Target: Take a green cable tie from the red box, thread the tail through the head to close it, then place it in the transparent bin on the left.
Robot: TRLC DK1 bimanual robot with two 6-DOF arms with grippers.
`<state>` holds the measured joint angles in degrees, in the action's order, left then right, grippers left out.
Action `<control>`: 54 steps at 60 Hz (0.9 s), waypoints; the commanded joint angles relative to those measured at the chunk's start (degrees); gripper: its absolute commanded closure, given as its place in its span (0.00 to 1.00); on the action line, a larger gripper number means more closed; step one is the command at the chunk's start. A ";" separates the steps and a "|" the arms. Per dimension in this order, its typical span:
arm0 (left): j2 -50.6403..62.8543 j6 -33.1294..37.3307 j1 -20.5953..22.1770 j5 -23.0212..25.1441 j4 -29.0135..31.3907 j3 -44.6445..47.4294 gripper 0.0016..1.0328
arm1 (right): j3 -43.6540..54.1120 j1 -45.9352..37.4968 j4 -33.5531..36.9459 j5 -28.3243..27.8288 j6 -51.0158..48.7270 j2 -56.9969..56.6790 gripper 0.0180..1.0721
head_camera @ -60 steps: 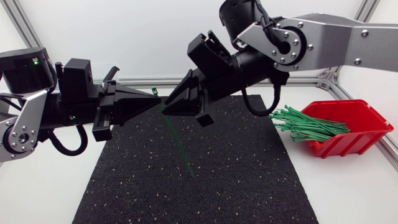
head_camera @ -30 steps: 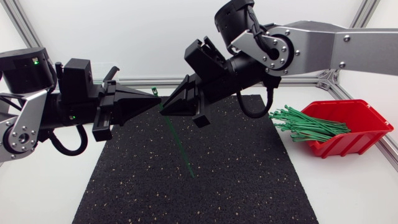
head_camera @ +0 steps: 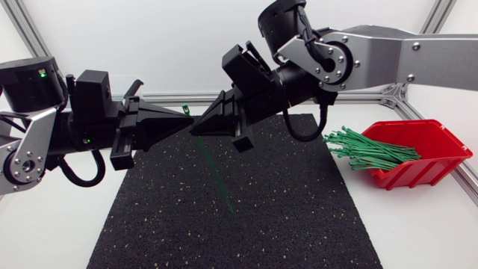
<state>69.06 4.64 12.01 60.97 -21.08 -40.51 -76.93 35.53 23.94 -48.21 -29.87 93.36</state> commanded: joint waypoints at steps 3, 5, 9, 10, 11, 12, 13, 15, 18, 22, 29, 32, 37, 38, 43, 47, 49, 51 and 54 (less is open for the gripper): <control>0.11 -0.43 -0.23 0.38 -1.07 -0.01 0.97 | 0.20 -0.11 -0.57 -0.66 1.39 0.07 0.94; 0.03 -0.60 -0.23 0.38 -1.16 0.08 0.97 | 0.20 -0.20 -0.57 -0.75 1.57 -0.02 0.94; -0.15 -1.13 -0.15 0.38 -1.16 -0.09 0.96 | 0.28 -0.20 -0.57 -0.93 1.92 -0.11 0.94; -0.24 -1.30 -0.15 0.38 -1.24 -0.18 0.96 | 0.28 -0.37 -0.57 -1.10 2.09 -0.11 0.94; -0.24 -1.48 -0.15 0.38 -1.24 -0.18 0.96 | 0.20 -0.37 -0.57 -1.19 2.36 -0.20 0.94; -0.33 -1.66 -0.15 0.38 -1.24 -0.27 0.94 | 0.20 -0.46 -0.57 -1.28 2.62 -0.20 0.94; -0.33 -2.01 -0.15 0.38 -1.24 -0.36 0.93 | 0.20 -0.55 -0.57 -1.45 2.89 -0.29 0.94; -0.68 -2.62 -0.06 0.38 -1.42 -0.27 0.92 | 0.20 -0.81 -0.57 -1.63 3.41 -0.37 0.94; -1.47 -3.41 0.03 0.47 -1.51 -0.09 0.87 | 0.20 -0.99 -0.57 -1.72 4.03 -0.55 0.94; -2.35 -4.64 0.03 0.55 -1.51 -0.01 0.81 | 0.20 -1.34 -0.39 -2.42 5.17 -0.99 0.94; -3.31 -6.31 0.38 0.73 -1.59 -0.01 0.72 | 0.20 -1.87 0.05 -3.12 7.37 -1.96 0.94; -3.93 -6.93 0.56 0.82 -1.59 0.17 0.69 | 0.11 -2.22 0.49 -3.74 8.16 -2.31 0.94; -4.46 -7.02 0.73 0.73 -1.59 0.52 0.68 | 0.02 -2.66 0.58 -4.53 9.56 -2.83 0.94; -4.46 -7.11 0.82 0.73 -1.59 0.61 0.67 | 0.02 -2.75 0.58 -4.79 9.83 -2.92 0.94; -4.28 -7.63 0.82 0.73 -1.86 0.52 0.67 | -0.15 -2.83 0.75 -5.41 10.97 -3.01 0.94; -4.11 -8.69 0.82 0.73 -2.56 0.52 0.67 | -0.24 -2.83 0.75 -6.11 11.59 -2.92 0.94; -4.11 -9.13 0.82 0.73 -2.83 0.52 0.67 | -0.24 -2.75 0.75 -6.29 11.94 -2.83 0.94; -4.02 -9.39 0.82 0.73 -2.91 0.52 0.66 | -0.24 -2.66 0.67 -6.37 12.38 -2.75 0.94; -3.75 -10.18 0.82 0.73 -3.53 0.52 0.64 | -0.24 -2.48 0.40 -6.73 12.82 -2.57 0.94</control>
<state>65.30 -3.33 12.56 61.19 -23.09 -40.51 -76.93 32.88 24.18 -54.17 -19.14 91.18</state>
